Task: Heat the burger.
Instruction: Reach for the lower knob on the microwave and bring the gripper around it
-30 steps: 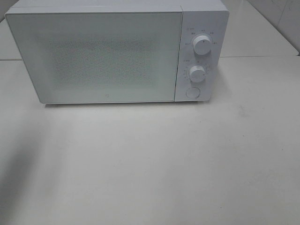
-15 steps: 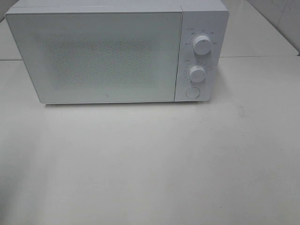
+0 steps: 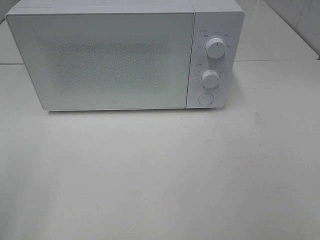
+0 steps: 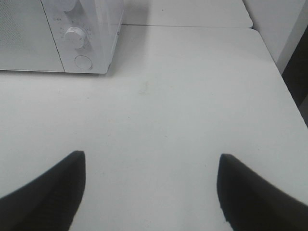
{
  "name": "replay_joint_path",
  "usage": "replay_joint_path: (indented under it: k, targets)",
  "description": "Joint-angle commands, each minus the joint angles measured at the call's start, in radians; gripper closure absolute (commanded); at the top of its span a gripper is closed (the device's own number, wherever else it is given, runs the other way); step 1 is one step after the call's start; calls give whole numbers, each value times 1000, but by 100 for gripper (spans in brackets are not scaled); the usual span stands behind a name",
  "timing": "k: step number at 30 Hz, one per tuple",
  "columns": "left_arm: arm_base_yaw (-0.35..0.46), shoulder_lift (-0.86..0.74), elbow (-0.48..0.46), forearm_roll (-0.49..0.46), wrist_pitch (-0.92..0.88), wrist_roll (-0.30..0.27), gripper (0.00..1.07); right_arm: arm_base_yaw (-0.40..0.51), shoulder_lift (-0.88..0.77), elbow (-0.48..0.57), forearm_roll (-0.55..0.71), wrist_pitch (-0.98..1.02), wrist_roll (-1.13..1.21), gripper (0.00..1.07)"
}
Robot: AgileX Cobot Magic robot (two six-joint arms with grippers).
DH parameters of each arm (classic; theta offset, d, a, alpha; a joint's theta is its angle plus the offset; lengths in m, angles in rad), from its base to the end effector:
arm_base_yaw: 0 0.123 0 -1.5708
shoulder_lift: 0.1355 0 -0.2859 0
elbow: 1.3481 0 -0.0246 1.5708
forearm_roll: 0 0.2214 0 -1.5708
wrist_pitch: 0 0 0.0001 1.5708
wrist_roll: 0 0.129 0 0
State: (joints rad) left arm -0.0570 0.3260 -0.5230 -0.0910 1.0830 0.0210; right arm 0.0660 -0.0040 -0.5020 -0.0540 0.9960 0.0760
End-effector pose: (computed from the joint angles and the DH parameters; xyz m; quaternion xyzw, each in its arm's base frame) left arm 0.0388 -0.0126 0.2440 0.0315 0.9249 -0.0520 0.3752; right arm 0.0053 -0.0055 0.2541 0.0044 0.8340 0.0122 0.5517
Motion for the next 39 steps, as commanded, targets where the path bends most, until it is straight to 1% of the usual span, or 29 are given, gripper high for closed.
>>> replay_joint_path:
  k: [1, 2, 4, 5, 7, 8, 10, 11, 15, 39]
  targets:
    - [3, -56, 5, 0, -11, 1, 8, -7, -27, 3, 0, -2, -7, 32]
    - [3, -101, 5, 0, -11, 1, 8, -7, -27, 3, 0, -2, -7, 32]
    - [3, -128, 5, 1, -11, 1, 8, -7, -27, 3, 0, -2, -7, 32]
    - [3, -175, 5, 1, -11, 1, 8, -7, -27, 3, 0, -2, -7, 32]
    - [3, -203, 5, 1, -11, 1, 8, -7, -27, 3, 0, -2, -7, 32]
    - [3, -257, 5, 1, -11, 1, 8, -7, -27, 3, 0, -2, -7, 32]
    - [3, -276, 5, 1, -11, 1, 8, -7, -27, 3, 0, -2, -7, 32]
    - [3, -318, 5, 1, -11, 1, 8, -7, -27, 3, 0, -2, -7, 32]
    - [3, -358, 5, 1, -12, 1, 8, -7, -27, 3, 0, -2, -7, 32]
    - [3, -353, 5, 0, -12, 1, 9, -7, -27, 3, 0, -2, -7, 32]
